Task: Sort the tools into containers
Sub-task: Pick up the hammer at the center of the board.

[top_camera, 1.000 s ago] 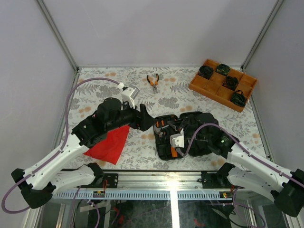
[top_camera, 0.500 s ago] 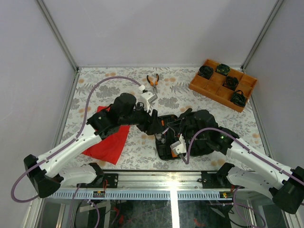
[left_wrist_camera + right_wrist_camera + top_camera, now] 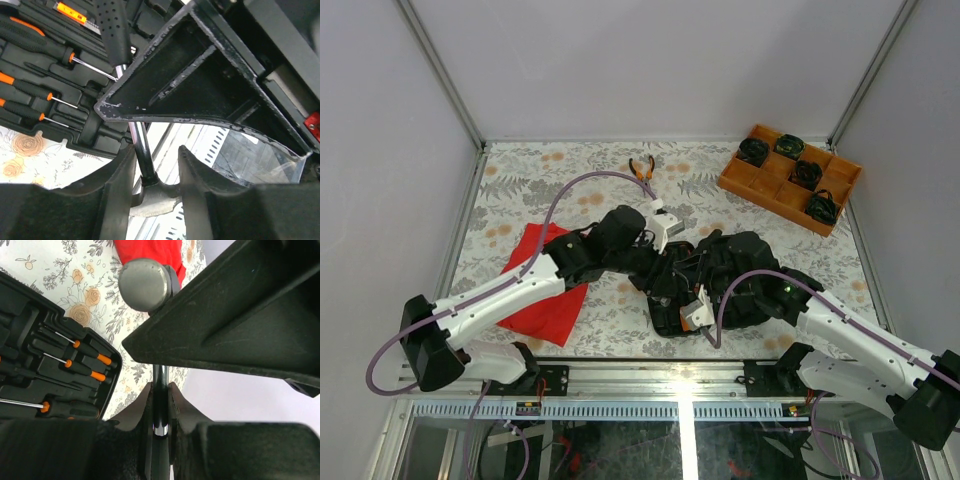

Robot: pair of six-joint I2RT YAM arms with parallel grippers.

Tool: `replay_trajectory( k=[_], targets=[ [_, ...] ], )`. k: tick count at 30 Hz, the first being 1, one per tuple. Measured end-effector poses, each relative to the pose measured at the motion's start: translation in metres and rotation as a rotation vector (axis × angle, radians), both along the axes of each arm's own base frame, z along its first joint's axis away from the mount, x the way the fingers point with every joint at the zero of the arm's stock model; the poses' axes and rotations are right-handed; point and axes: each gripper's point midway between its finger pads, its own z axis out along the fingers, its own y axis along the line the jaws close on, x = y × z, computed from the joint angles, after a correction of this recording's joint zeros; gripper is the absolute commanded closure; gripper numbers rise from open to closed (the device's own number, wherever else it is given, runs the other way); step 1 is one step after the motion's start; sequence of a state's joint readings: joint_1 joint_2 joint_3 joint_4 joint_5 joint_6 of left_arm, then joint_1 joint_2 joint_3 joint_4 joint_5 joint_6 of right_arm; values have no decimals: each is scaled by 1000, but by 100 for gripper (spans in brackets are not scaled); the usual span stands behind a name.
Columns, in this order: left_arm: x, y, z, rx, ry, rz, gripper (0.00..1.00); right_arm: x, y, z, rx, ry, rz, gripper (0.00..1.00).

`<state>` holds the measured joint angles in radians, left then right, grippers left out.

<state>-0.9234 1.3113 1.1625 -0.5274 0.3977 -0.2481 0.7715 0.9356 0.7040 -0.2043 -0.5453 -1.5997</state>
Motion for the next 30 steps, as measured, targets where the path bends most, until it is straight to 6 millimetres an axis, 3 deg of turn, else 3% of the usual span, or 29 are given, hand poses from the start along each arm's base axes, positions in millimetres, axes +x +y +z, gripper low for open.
replay_trajectory(
  k=[8,14,18,21,30],
  targets=[
    [7,2,-14,51,6,34,100,-5,-1,-6,-13,28,15,96],
    [9,3,-16,64,1,51,100,-6,-1,-6,-16,34,13,74],
    [10,3,-17,70,-12,57,100,-6,-2,-2,-12,53,5,49],
    [13,5,-19,85,-21,74,100,-7,-1,8,13,53,1,38],
    [25,19,-28,159,-66,142,100,-11,-5,32,77,84,-35,31]
  ],
)
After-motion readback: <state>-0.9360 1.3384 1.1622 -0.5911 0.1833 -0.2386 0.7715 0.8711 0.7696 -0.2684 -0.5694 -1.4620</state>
